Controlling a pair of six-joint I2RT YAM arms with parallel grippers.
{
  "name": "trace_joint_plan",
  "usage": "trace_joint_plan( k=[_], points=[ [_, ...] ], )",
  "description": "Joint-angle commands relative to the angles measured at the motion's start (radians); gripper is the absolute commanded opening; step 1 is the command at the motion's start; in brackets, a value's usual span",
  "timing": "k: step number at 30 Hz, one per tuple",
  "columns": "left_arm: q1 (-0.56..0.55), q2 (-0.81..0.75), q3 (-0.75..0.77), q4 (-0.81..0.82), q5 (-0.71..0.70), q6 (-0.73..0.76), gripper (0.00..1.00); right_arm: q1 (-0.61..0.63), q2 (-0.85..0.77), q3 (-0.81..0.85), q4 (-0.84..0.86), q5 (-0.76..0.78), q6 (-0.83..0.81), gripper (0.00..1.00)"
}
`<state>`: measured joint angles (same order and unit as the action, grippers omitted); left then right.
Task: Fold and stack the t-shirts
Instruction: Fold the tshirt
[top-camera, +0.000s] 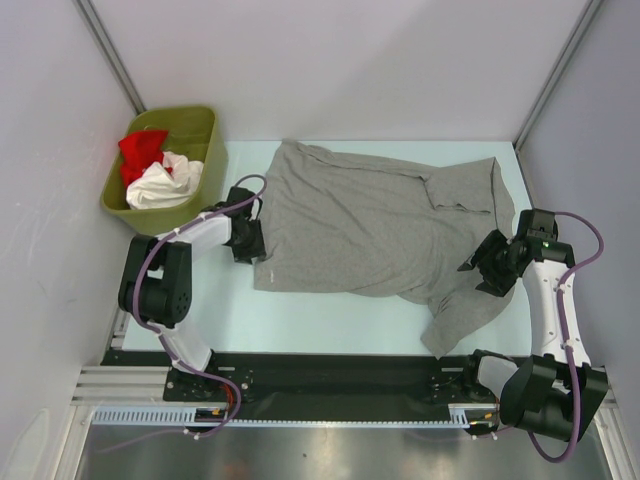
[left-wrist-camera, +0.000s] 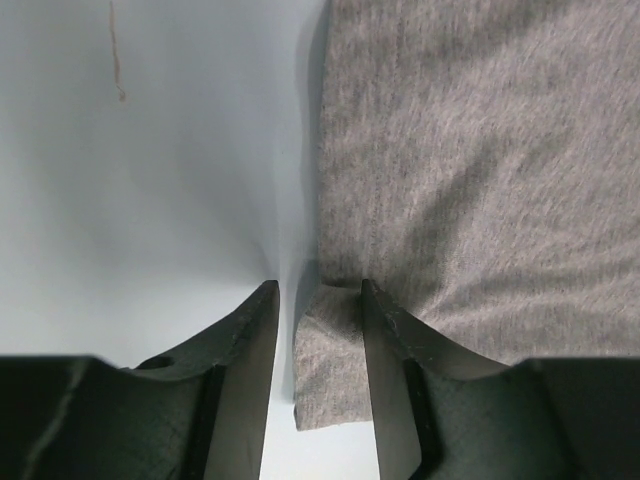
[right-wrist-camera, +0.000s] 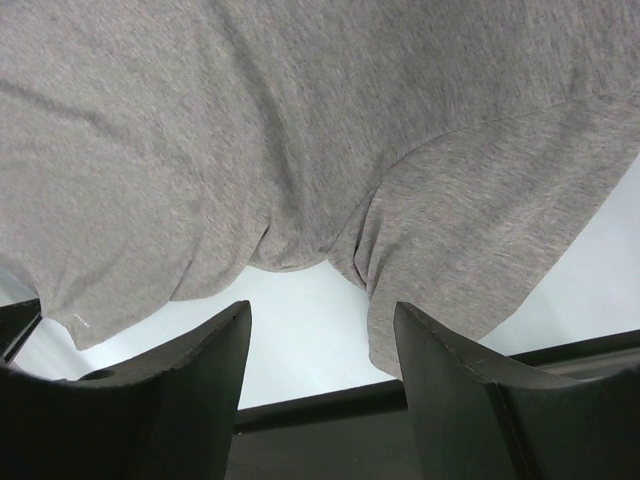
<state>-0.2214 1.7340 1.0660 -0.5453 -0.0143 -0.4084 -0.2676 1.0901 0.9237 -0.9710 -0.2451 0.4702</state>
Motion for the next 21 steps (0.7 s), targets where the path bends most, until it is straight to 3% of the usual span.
trace_joint_plan(
  k=[1, 5, 9, 11, 16, 21],
  points=[
    [0.004, -0.001, -0.011, 0.022, 0.043, 0.000, 0.43, -0.002, -0.018, 0.010, 0.000, -0.011, -0.001, 0.64],
    [0.005, -0.013, -0.014, 0.022, 0.042, 0.000, 0.34, -0.002, -0.015, 0.010, 0.002, -0.013, -0.001, 0.64],
    [0.005, -0.040, -0.009, 0.010, 0.030, -0.003, 0.17, -0.002, -0.013, 0.010, 0.005, -0.014, 0.001, 0.64],
    [0.005, -0.056, -0.005, -0.005, 0.021, -0.004, 0.15, -0.002, -0.013, 0.010, 0.006, -0.017, 0.002, 0.64],
    [0.004, -0.079, 0.020, -0.038, 0.016, -0.013, 0.01, -0.001, -0.010, 0.010, 0.009, -0.017, 0.002, 0.65],
    [0.001, -0.105, 0.048, -0.054, -0.016, -0.015, 0.01, 0.001, -0.007, 0.014, 0.009, -0.019, 0.002, 0.64]
  ],
)
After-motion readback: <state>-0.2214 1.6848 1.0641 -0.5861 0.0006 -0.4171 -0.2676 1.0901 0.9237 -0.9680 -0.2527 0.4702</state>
